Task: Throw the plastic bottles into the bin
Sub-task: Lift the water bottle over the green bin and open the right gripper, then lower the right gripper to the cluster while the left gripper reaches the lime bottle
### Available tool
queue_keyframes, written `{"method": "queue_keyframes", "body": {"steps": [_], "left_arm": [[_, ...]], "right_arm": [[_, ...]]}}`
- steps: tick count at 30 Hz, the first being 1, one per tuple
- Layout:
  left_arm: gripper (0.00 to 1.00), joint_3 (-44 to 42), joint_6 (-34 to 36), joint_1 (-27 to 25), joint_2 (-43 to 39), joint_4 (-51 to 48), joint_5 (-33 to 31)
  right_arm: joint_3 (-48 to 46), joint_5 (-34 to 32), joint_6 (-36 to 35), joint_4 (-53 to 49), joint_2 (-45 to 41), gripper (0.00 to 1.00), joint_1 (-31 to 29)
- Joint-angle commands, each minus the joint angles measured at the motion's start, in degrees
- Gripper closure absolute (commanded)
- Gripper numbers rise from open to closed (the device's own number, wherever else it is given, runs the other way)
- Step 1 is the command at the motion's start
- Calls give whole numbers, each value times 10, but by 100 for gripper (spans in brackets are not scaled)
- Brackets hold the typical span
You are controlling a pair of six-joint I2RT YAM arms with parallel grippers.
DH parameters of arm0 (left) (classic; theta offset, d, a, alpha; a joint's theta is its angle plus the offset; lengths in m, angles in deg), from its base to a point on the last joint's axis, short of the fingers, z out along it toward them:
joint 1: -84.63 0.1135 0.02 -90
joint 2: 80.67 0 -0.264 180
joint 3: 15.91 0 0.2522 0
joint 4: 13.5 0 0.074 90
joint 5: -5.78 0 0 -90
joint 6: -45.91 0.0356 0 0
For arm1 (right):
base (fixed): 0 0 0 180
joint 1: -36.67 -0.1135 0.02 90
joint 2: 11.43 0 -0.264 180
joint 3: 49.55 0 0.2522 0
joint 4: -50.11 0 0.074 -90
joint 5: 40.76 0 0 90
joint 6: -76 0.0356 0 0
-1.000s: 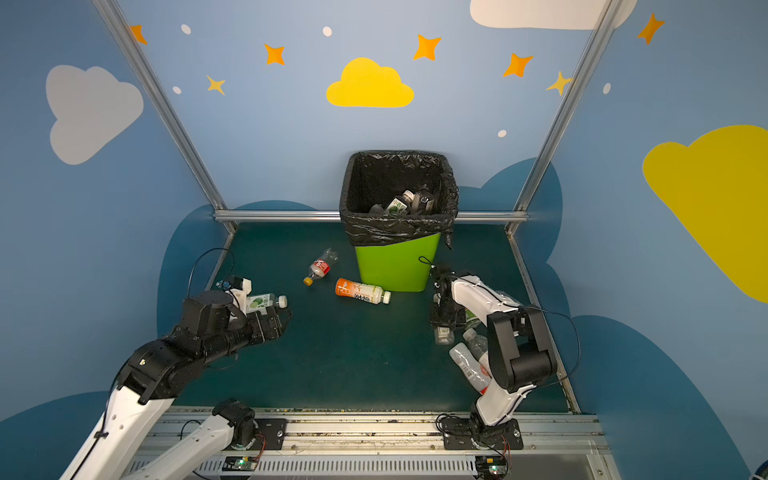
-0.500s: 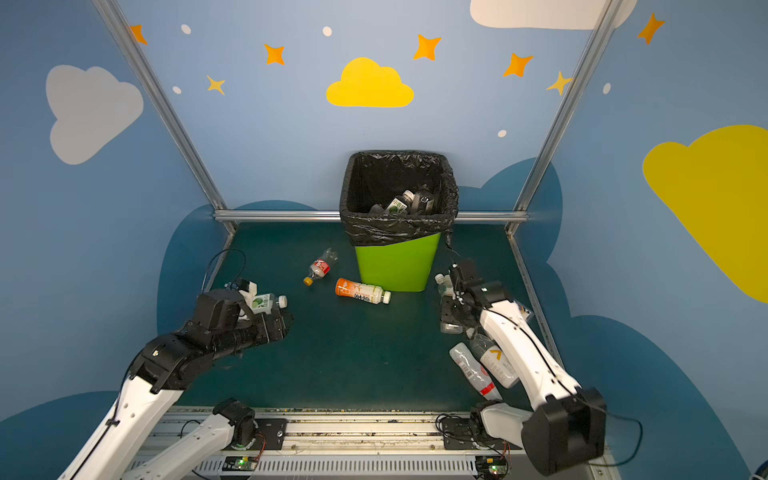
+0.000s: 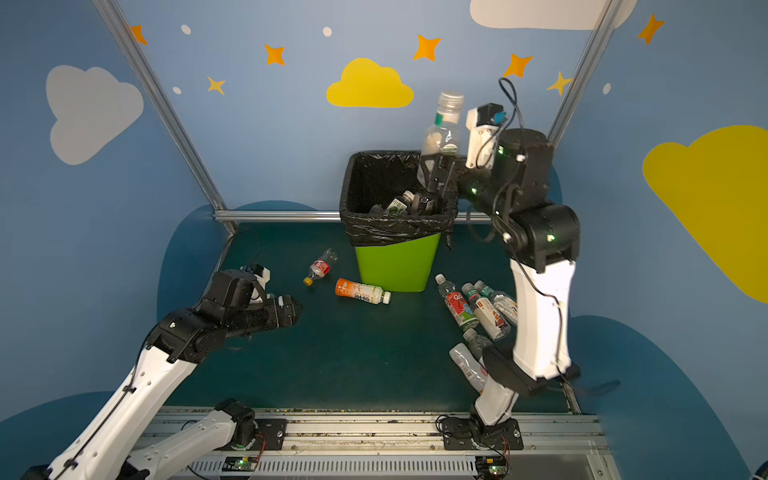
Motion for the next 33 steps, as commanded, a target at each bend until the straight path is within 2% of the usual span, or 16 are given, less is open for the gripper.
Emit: {"method": "queue_keyframes", "body": {"steps": [1,3,6,9,12,15,19,23,25,29,33], "left_arm": [[0,9,-3,1,-22,-14,-5],[0,0,-14,2,-43,-21,-11],[0,-17,-26,2,-72,-45,-29],[0,-34,-35,2,-91,-65,-46],[0,-45,-38,2,-90,-64,-54],[0,-46,-41,3,-69,-57,-68],[0,-38,-38,5,-32,-52,-87],[0,-42,-53,20,-7,-74,-137],[0,-55,-67,62,-5,-74,-121],[0,-94,-113,175,-6,-30,-17],[0,-126,-179,237,0,33,3]], "right_arm": [[28,-3,3,-104,64,13,17],[-101,-1,4,-49,-5,13,26],[-344,-2,10,77,-156,11,37],[-471,-10,10,121,-274,11,47],[-517,-20,-12,109,-341,11,51],[-517,-18,-37,53,-363,12,51],[-550,9,-56,9,-391,13,48],[-617,54,-60,-17,-422,15,42],[-666,88,-57,-17,-438,16,29],[-755,132,-36,2,-462,16,-3],[-821,161,-12,35,-471,16,-36]]}}
